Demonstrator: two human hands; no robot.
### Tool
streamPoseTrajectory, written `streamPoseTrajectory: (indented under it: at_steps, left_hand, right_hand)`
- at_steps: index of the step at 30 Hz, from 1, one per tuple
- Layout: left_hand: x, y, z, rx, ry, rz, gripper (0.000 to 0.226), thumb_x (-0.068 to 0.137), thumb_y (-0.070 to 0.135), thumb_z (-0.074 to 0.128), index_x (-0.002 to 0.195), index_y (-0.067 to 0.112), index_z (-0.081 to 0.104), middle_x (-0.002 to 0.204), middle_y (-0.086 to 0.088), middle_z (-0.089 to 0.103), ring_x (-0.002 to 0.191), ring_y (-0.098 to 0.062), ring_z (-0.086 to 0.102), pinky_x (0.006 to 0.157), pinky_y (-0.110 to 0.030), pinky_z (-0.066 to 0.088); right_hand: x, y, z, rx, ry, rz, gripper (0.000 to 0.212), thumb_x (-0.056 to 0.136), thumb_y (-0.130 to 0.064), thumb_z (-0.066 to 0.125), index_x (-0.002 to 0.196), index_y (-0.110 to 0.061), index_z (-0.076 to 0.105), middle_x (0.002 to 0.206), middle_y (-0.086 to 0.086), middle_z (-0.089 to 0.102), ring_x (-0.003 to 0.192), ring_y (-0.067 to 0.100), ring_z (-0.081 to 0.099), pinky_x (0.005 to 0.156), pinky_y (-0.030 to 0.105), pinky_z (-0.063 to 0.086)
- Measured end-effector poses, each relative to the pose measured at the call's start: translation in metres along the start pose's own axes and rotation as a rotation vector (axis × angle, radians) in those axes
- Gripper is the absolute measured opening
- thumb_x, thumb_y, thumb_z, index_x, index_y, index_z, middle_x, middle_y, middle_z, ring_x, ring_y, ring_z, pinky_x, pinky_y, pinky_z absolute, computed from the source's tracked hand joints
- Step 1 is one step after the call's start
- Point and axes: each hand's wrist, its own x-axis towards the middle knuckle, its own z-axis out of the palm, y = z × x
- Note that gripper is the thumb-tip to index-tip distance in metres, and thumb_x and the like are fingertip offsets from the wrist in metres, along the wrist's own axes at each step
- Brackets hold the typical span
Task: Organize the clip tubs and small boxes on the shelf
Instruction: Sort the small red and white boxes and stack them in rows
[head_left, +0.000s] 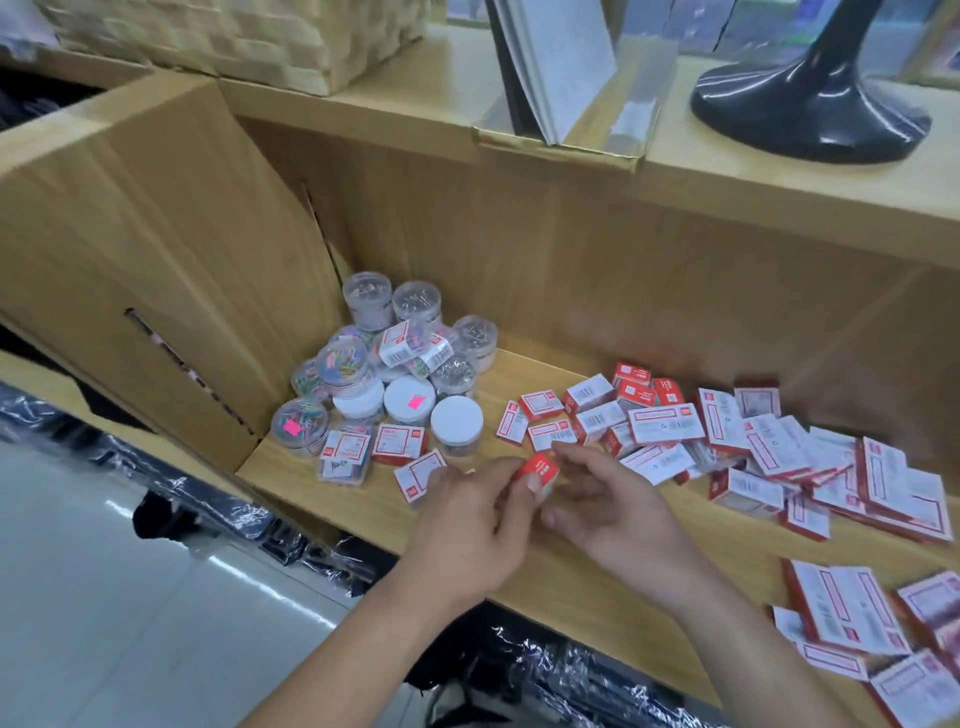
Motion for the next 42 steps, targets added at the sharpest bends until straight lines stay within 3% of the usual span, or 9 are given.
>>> streamPoseTrajectory:
  at_steps: [5, 11, 15, 18, 21, 26, 31, 37, 42]
  left_hand:
    - [-0.003, -0.018, -0.009, 0.076, 0.152, -0.016, 0.021, 0.099, 0.037, 0.055, 0.11, 0.022, 0.067, 0.087, 0.007, 0.071, 0.08, -0.02, 0.063, 0.074, -0.041, 0.051]
    - [-0.02, -0.055, -0.021, 0.307, 0.074, 0.066, 0.025, 0.085, 0.033, 0.076, 0.11, 0.026, 0.074, 0.101, 0.005, 0.058, 0.091, -0.022, 0.055, 0.08, -0.04, 0.049]
    - [-0.019, -0.052, -0.029, 0.365, 0.054, 0.058, 0.021, 0.084, 0.035, 0.073, 0.103, 0.027, 0.075, 0.101, 0.008, 0.057, 0.092, -0.021, 0.054, 0.08, -0.041, 0.048]
    - [0.003, -0.037, -0.033, 0.314, 0.046, 0.063, 0.015, 0.088, 0.037, 0.066, 0.094, 0.025, 0.072, 0.101, 0.009, 0.06, 0.092, -0.02, 0.058, 0.076, -0.039, 0.05]
    - [0.049, -0.021, -0.022, 0.327, -0.072, 0.089, 0.023, 0.089, 0.037, 0.062, 0.106, 0.022, 0.069, 0.11, 0.006, 0.059, 0.1, -0.022, 0.061, 0.074, -0.04, 0.055]
    - [0.107, -0.002, 0.018, 0.582, -0.414, 0.05, 0.063, 0.085, 0.049, 0.069, 0.14, 0.03, 0.047, 0.12, -0.005, 0.054, 0.114, -0.031, 0.054, 0.085, -0.04, 0.052]
    - [0.113, -0.008, 0.028, 0.674, -0.378, 0.052, 0.057, 0.089, 0.054, 0.064, 0.14, 0.033, 0.048, 0.123, -0.004, 0.057, 0.117, -0.028, 0.05, 0.085, -0.038, 0.049]
    - [0.112, -0.012, 0.03, 0.55, -0.355, 0.076, 0.05, 0.077, 0.052, 0.063, 0.125, 0.038, 0.062, 0.11, 0.0, 0.055, 0.108, -0.025, 0.057, 0.08, -0.037, 0.054]
    - [0.112, -0.013, 0.033, 0.472, -0.312, 0.093, 0.046, 0.075, 0.051, 0.053, 0.114, 0.034, 0.071, 0.105, -0.001, 0.054, 0.092, -0.03, 0.062, 0.072, -0.041, 0.057]
  right_hand:
    - [0.008, -0.006, 0.018, 0.069, -0.113, 0.121, 0.023, 0.081, -0.01, 0.083, 0.101, -0.017, 0.074, 0.086, 0.006, 0.075, 0.072, 0.015, 0.063, 0.072, 0.026, 0.052]
    - [0.014, -0.003, 0.025, -0.198, 0.019, 0.191, 0.012, 0.082, -0.027, 0.081, 0.087, -0.019, 0.076, 0.069, -0.009, 0.069, 0.056, -0.005, 0.057, 0.058, 0.012, 0.044]
    - [0.017, -0.007, 0.031, -0.436, -0.011, 0.101, 0.021, 0.081, -0.046, 0.077, 0.07, -0.029, 0.072, 0.066, -0.011, 0.068, 0.063, 0.003, 0.061, 0.064, 0.025, 0.047]
    - [0.023, -0.013, 0.018, -0.367, 0.051, 0.021, 0.016, 0.084, -0.042, 0.076, 0.078, -0.028, 0.074, 0.069, -0.015, 0.069, 0.066, -0.003, 0.061, 0.062, 0.018, 0.044]
    - [0.029, -0.019, -0.007, -0.373, 0.187, -0.131, 0.009, 0.086, -0.03, 0.076, 0.081, -0.023, 0.075, 0.076, -0.01, 0.069, 0.073, 0.001, 0.063, 0.063, 0.014, 0.044]
    - [0.027, -0.013, -0.043, -0.4, 0.34, -0.229, 0.004, 0.087, -0.022, 0.075, 0.086, -0.026, 0.075, 0.086, -0.014, 0.069, 0.083, 0.005, 0.065, 0.074, 0.025, 0.052]
    - [0.023, 0.004, -0.074, -0.656, 0.535, -0.324, 0.022, 0.079, -0.016, 0.082, 0.1, -0.018, 0.075, 0.103, -0.007, 0.066, 0.1, 0.02, 0.062, 0.083, 0.04, 0.054]
    - [0.045, 0.02, -0.106, -0.862, 0.287, -0.216, 0.06, 0.073, -0.026, 0.086, 0.129, -0.021, 0.066, 0.133, 0.0, 0.063, 0.131, 0.03, 0.05, 0.109, 0.047, 0.042]
    - [0.057, 0.022, -0.111, -0.902, 0.266, -0.2, 0.052, 0.069, -0.021, 0.086, 0.119, -0.02, 0.072, 0.119, -0.003, 0.064, 0.118, 0.026, 0.055, 0.098, 0.047, 0.047]
